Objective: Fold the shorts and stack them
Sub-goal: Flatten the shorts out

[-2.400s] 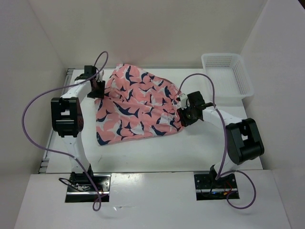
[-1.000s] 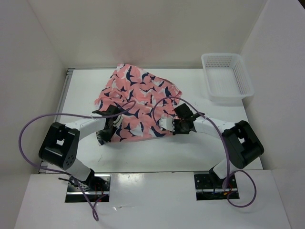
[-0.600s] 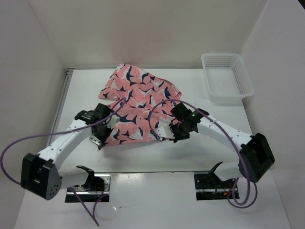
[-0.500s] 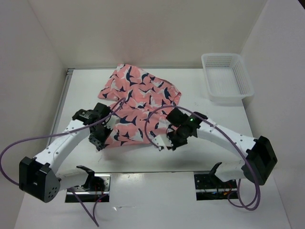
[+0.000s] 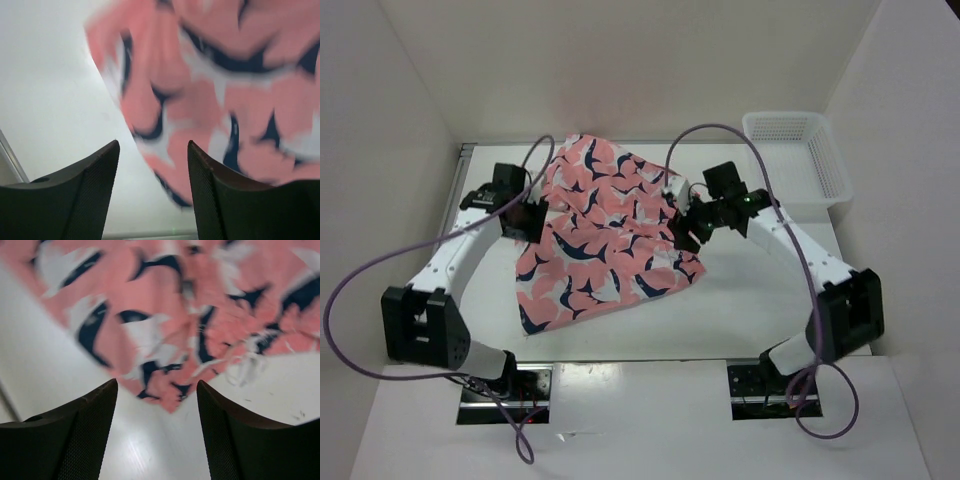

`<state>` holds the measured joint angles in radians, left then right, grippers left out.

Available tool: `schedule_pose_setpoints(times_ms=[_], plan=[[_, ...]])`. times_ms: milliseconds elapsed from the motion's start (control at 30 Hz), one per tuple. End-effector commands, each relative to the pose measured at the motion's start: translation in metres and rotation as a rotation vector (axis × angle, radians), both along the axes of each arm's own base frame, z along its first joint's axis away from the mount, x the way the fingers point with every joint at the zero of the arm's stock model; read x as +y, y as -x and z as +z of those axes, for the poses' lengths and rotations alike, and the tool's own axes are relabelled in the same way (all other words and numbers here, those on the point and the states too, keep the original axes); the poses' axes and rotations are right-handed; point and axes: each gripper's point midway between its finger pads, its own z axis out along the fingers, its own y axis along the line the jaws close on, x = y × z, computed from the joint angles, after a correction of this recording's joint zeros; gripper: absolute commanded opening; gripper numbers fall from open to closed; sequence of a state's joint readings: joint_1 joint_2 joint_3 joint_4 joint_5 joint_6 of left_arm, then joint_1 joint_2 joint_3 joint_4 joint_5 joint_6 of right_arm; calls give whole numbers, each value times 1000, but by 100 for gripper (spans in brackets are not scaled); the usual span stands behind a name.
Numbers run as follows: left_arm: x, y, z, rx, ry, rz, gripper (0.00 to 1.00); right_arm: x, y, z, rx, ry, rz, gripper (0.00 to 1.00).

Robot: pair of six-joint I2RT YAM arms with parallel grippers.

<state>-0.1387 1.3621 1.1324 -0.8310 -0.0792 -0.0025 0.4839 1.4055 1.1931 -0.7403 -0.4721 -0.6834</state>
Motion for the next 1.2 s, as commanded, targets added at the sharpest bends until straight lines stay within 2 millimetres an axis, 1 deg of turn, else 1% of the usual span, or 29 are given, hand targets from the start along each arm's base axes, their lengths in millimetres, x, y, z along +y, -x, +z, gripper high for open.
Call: schedule_pose_setpoints(times_ms=[0, 33, 67, 100, 133, 167, 200, 233, 267, 300, 333, 367, 400, 433, 500, 533, 600, 633, 667, 733, 767, 800, 867, 933, 1000, 1067, 1100, 1133, 1167], plan=[[21, -115, 37, -315, 15, 90, 65, -1, -83, -9, 120, -188, -391, 69], [27, -125, 36, -312, 12, 106, 65, -21, -101, -15, 141, -196, -489, 68], [26, -135, 16, -254, 32, 100, 65, -32, -114, -18, 138, -186, -562, 68], [27, -147, 26, -262, 44, 102, 65, -39, -118, -26, 172, -173, -618, 68], [24, -156, 8, -209, 58, 93, 65, -45, -120, -43, 210, -136, -643, 66], [23, -162, 4, -196, 89, 86, 65, -46, -120, -46, 223, -118, -653, 65], [19, -170, 3, -190, 106, 76, 65, -54, -111, -58, 276, -78, -663, 65], [21, -185, 1, -194, 122, 76, 65, -53, -102, -71, 330, -57, -658, 65], [25, -192, -2, -194, 136, 81, 65, -59, -97, -77, 347, -39, -660, 63], [21, -202, -2, -206, 155, 68, 65, -61, -90, -83, 365, -22, -655, 61], [25, -212, -10, -199, 162, 74, 66, -64, -81, -94, 387, 1, -647, 61], [25, -220, -13, -205, 162, 74, 66, -66, -77, -99, 395, 15, -653, 61], [31, -227, -16, -214, 161, 84, 66, -67, -74, -103, 400, 24, -646, 60], [33, -233, -31, -196, 149, 92, 66, -69, -68, -109, 417, 35, -647, 59], [42, -249, -39, -211, 140, 108, 66, -72, -65, -108, 409, 42, -654, 59], [48, -254, -41, -213, 139, 119, 66, -74, -61, -112, 416, 57, -661, 59], [50, -262, -46, -215, 131, 124, 66, -73, -57, -115, 425, 67, -667, 58], [60, -267, -55, -209, 111, 145, 66, -76, -50, -120, 435, 83, -673, 58], [62, -267, -62, -196, 103, 151, 66, -74, -51, -120, 422, 86, -669, 58], [67, -268, -75, -176, 78, 167, 66, -76, -40, -130, 445, 119, -678, 58], [67, -267, -83, -161, 78, 168, 66, -76, -40, -130, 445, 119, -678, 58], [67, -267, -83, -161, 78, 168, 66, -73, -34, -133, 458, 121, -664, 58], [63, -261, -96, -122, 95, 160, 66, -68, -28, -133, 474, 120, -629, 58], [57, -255, -105, -89, 120, 148, 66, -56, -25, -130, 457, 129, -563, 58], [50, -249, -112, -54, 130, 136, 63, -47, -17, -131, 443, 158, -506, 58], [40, -243, -117, -29, 144, 118, 51, -46, -19, -134, 442, 157, -505, 54], [40, -236, -124, -7, 144, 120, 45, -46, -14, -140, 465, 162, -500, 39], [40, -236, -126, -7, 144, 120, 38, -46, -13, -144, 475, 169, -501, 29], [40, -236, -127, -7, 144, 120, 16, -47, -17, -144, 454, 173, -492, 19]])
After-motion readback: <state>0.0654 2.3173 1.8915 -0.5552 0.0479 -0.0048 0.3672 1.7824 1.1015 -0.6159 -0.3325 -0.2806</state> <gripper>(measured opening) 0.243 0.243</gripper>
